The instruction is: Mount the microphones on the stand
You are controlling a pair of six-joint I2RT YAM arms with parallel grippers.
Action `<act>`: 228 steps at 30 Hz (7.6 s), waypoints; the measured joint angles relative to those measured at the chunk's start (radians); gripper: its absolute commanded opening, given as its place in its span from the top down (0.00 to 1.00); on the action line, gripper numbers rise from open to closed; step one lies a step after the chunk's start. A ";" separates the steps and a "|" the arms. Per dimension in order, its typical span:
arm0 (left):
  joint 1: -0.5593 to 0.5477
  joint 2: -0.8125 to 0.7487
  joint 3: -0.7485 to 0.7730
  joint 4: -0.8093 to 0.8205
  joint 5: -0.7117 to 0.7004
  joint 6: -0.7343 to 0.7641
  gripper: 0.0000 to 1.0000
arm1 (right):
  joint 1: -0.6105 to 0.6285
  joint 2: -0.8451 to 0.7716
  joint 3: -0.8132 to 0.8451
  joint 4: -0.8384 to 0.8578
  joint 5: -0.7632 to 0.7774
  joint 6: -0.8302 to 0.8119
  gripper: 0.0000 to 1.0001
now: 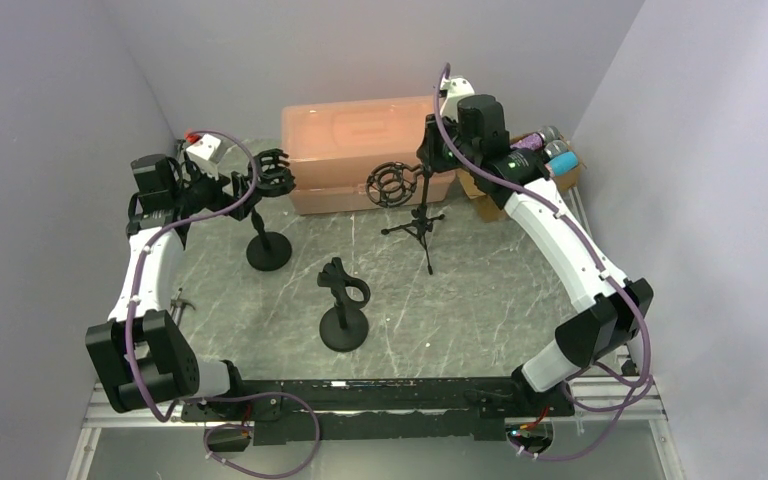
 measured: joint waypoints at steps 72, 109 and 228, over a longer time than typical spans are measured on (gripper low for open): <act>-0.098 -0.008 0.151 -0.218 0.009 0.245 0.86 | 0.483 0.235 0.212 -0.211 0.235 -0.192 0.94; -0.039 0.022 0.310 -0.246 0.047 0.180 0.01 | 0.377 0.395 0.631 -0.149 0.275 -0.186 0.07; -0.279 -0.248 -0.048 -0.656 0.045 0.201 0.12 | 0.539 -0.218 -0.569 -0.200 0.099 0.426 0.62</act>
